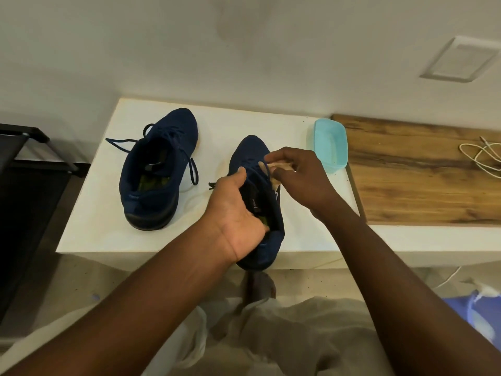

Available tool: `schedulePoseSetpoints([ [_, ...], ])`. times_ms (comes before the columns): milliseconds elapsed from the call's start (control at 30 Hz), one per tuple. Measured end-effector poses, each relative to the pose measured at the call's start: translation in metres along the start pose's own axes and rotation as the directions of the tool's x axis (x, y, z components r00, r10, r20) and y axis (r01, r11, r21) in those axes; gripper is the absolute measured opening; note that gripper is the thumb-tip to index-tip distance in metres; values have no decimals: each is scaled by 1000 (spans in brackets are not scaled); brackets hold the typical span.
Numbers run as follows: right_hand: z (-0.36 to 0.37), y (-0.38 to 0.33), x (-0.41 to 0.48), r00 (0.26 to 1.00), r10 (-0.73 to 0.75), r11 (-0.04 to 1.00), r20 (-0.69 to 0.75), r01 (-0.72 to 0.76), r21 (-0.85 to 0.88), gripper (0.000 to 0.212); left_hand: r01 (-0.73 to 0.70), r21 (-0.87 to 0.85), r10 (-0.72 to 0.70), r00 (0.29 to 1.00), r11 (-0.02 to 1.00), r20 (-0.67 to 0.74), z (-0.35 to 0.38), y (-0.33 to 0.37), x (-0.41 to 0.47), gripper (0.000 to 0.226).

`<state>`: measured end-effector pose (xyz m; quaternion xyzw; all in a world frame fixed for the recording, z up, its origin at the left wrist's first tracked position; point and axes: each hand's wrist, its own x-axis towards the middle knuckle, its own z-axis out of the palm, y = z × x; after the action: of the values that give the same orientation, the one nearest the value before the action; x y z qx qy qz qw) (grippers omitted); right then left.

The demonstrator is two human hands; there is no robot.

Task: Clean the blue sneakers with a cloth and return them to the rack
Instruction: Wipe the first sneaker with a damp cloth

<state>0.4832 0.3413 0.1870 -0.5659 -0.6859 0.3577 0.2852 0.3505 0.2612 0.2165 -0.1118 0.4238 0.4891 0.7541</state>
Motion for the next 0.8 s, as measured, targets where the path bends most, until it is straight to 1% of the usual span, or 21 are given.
schedulePoseSetpoints([
  [67,0,-3,-1,999,-32,999,5,32,31,22,-31,14,32,998,999,-53,4,-3,8,42],
  [100,-1,-5,-2,997,-62,997,37,61,38,21,-47,26,49,996,999,-69,6,-5,12,39],
  [167,-5,-10,-7,979,-116,993,167,114,17,17,-83,35,86,993,996,-85,7,-6,18,40],
  [267,-12,-22,-16,910,-139,984,391,173,-53,20,-129,33,130,991,991,-38,4,-2,23,50],
  [333,-18,-29,-18,862,-130,978,489,193,-81,23,-151,27,152,988,988,-16,1,0,24,50],
  [367,-22,-31,-18,855,-114,978,506,185,-91,24,-161,43,161,987,986,-20,1,0,24,46],
  [400,-26,-32,-18,867,-101,980,488,170,-99,24,-170,57,172,985,984,-33,1,-1,25,40],
  [433,-29,-31,-18,902,-101,982,419,157,-102,22,-178,71,182,982,981,-52,2,-1,25,33],
  [467,-32,-27,-16,950,-109,984,292,145,-105,18,-187,83,193,979,979,-66,2,-1,26,27],
  [500,-33,-21,-13,986,-115,986,124,128,-106,13,-195,95,202,977,976,-68,2,-1,26,23],
  [533,-34,-15,-10,994,-103,991,-45,99,-93,11,-204,113,212,975,972,-61,1,-2,25,22],
  [567,-32,-11,-7,983,-70,997,-169,61,-57,9,-211,140,219,974,967,-48,1,-3,25,22],
  [600,-29,-9,-4,975,-33,999,-222,33,-4,8,-213,185,223,974,959,-36,1,-5,23,21],
  [633,-25,-8,-2,978,-13,999,-209,19,27,8,-205,243,218,976,948,-25,2,-8,22,19],
  [667,-20,-8,-3,989,-14,1000,-149,16,12,9,-194,306,206,978,932,-9,4,-12,20,18],
  [733,-13,-14,-9,998,-52,993,19,54,-103,14,-188,384,200,980,904,9,9,-14,14,23],
  [800,-13,-19,-14,982,-113,969,151,143,-201,15,-190,410,203,979,892,13,10,-12,15,23],
])
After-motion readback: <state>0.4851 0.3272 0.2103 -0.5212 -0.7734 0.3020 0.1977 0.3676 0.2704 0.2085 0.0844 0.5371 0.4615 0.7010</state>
